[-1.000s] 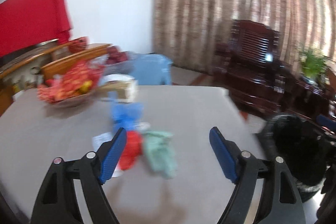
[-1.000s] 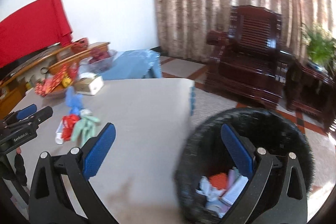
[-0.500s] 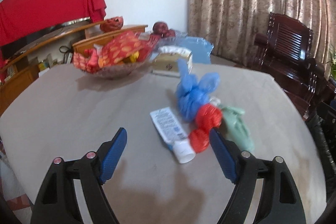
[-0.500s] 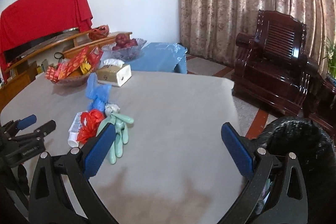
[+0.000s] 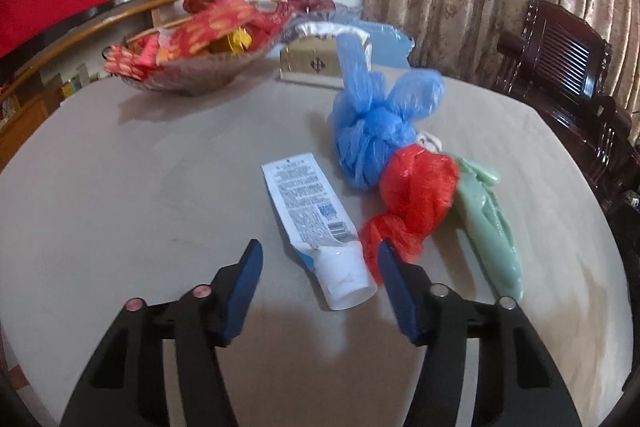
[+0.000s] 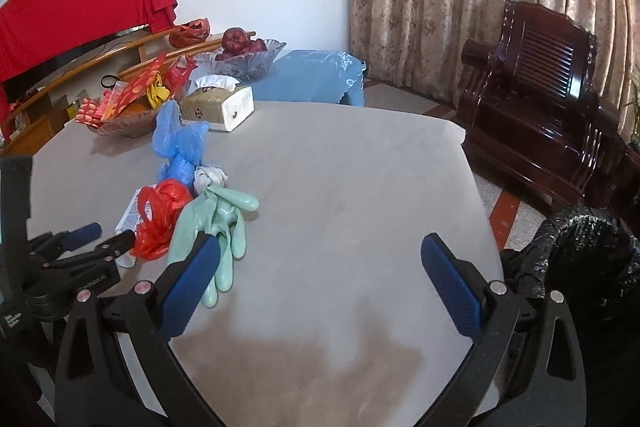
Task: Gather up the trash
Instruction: 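Move both open grippers back over the remaining table items, then grasp the white tube with the left gripper while the right grasps the green glove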
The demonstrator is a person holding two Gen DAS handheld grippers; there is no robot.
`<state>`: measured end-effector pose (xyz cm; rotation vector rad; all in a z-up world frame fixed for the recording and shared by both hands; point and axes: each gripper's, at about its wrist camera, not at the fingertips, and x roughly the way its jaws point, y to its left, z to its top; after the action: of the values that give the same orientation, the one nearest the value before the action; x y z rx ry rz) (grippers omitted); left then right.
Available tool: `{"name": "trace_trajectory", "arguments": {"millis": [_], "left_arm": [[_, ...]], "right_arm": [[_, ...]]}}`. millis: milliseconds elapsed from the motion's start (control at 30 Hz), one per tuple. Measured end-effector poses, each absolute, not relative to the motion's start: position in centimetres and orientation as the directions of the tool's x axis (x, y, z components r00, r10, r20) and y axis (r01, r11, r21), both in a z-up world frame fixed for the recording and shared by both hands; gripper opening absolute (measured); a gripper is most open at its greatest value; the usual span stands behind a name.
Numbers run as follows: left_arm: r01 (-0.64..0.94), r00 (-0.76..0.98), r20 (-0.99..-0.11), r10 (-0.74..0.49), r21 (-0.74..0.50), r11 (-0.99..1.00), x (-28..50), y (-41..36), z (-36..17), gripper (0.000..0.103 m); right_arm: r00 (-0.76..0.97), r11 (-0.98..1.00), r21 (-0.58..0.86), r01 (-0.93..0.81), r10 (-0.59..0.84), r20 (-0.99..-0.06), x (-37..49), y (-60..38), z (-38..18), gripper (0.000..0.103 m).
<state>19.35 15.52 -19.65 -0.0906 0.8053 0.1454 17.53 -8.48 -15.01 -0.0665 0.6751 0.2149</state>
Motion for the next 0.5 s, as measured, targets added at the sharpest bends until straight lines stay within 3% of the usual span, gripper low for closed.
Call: {"name": "trace_trajectory", "arguments": {"millis": [133,233,500], "left_arm": [[-0.178,0.643,-0.763,0.067,-0.063,0.982,20.5,16.1,-20.6,0.055],[-0.171,0.634,-0.772,0.049,-0.078,0.982,20.7,16.1,-20.9,0.035],[-0.196,0.635,-0.77,0.066,-0.078,0.977,18.2,18.2,-20.0,0.034]], "right_arm": [[0.749,0.973,0.009,-0.229,0.182,-0.638,18.3,-7.9,-15.4,0.098],[0.735,0.969,0.001,-0.246,0.187,-0.651,18.7,-7.4,-15.9,0.098],[0.723,0.964,-0.002,-0.267,0.199,-0.661,19.2,-6.3,-16.4,0.098]]}}
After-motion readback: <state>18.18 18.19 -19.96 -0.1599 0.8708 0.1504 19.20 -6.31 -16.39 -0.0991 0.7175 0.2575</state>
